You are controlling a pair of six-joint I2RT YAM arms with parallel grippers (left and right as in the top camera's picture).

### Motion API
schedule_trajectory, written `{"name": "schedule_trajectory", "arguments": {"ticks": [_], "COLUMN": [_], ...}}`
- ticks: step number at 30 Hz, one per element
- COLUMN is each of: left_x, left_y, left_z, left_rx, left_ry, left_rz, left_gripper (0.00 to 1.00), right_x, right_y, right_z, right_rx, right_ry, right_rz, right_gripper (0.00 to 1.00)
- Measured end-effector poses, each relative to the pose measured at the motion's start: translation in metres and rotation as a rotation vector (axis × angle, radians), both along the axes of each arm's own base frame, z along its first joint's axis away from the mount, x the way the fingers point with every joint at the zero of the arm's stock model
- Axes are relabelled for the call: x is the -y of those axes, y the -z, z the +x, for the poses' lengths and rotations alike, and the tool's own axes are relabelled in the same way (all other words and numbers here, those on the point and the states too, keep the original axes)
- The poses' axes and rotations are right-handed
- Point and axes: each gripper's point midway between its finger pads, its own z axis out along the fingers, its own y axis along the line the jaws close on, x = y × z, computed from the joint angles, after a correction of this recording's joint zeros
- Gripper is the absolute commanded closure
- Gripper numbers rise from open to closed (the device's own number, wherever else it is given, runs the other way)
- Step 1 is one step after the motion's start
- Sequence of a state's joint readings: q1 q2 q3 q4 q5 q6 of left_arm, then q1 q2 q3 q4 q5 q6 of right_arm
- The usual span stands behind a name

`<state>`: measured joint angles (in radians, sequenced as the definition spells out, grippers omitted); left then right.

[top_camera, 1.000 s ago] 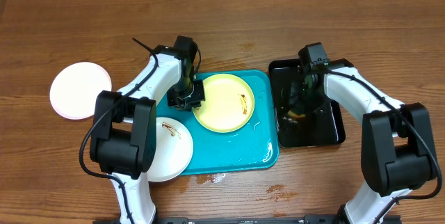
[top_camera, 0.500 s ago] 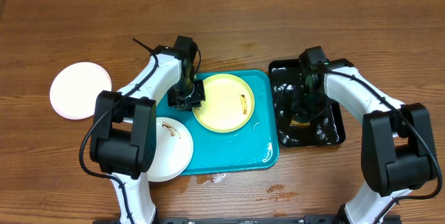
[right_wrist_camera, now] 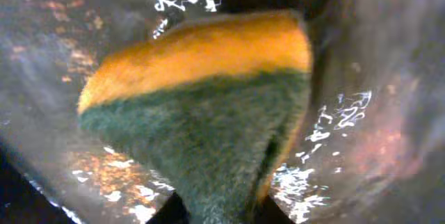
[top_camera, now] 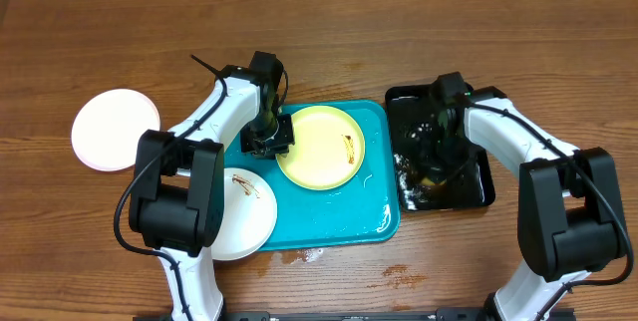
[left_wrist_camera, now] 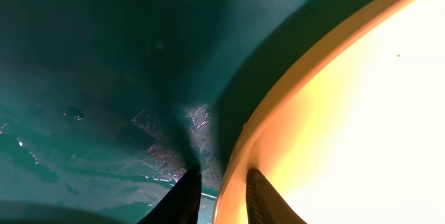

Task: Clean dirty plates on tray and stack at the side
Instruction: 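Rinse the sponge in the black tray water with the right gripper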

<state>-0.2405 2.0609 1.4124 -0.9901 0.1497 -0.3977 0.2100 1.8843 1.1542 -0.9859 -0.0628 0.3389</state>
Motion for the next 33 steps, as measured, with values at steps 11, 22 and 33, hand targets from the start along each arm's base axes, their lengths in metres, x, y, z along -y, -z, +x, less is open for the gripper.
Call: {"name": "schedule_trajectory", "arguments": {"ticks": [11,22,33], "left_x": [0.001,0.005,0.007], "left_y": [0.0,0.001,0.0], "left_z": [0.005,0.012,0.013], "left_rx": [0.019,0.053,0.059], "left_ry": [0.0,0.007,0.012], "left_rz": [-0.003,-0.008,-0.011], "left_gripper": [0.73,0.74,0.7], "right_x": [-0.007,-0.007,-0.01], "right_y": [-0.002,-0.003,-0.03], "right_z": [0.041,0.053,0.069], "right_rx": [0.171,0.22,0.233], "right_ry": [0.003,0.009,0.004], "right_rz": [0.03,0.035,0.039], "right_gripper": [0.37,0.63,0.43]}}
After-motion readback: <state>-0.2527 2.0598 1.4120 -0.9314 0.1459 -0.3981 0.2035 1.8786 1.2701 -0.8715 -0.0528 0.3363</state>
